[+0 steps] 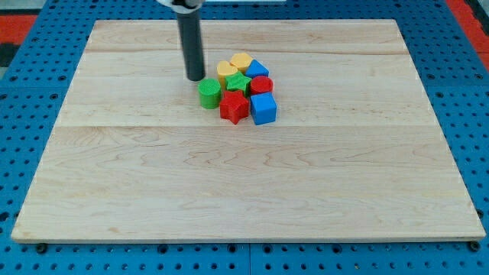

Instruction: Push yellow blocks into green circle

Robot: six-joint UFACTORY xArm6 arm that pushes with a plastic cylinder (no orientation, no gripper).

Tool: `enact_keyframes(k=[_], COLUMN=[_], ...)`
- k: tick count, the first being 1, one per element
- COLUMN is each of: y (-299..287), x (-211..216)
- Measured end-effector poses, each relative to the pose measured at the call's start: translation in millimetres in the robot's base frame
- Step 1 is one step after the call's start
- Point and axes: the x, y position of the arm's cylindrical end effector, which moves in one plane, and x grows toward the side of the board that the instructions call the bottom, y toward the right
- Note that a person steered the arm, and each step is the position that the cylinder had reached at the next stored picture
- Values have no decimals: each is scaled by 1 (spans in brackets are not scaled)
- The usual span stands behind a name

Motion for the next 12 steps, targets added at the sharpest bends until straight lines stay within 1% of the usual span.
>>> enact_keyframes(k=[1, 2, 3, 4, 5, 7, 8, 10, 11, 12], y=[-8, 35, 76, 115, 133, 123, 120, 83, 93, 76], x=[-41, -80, -87, -82, -62, -37, -36, -28, -35, -65])
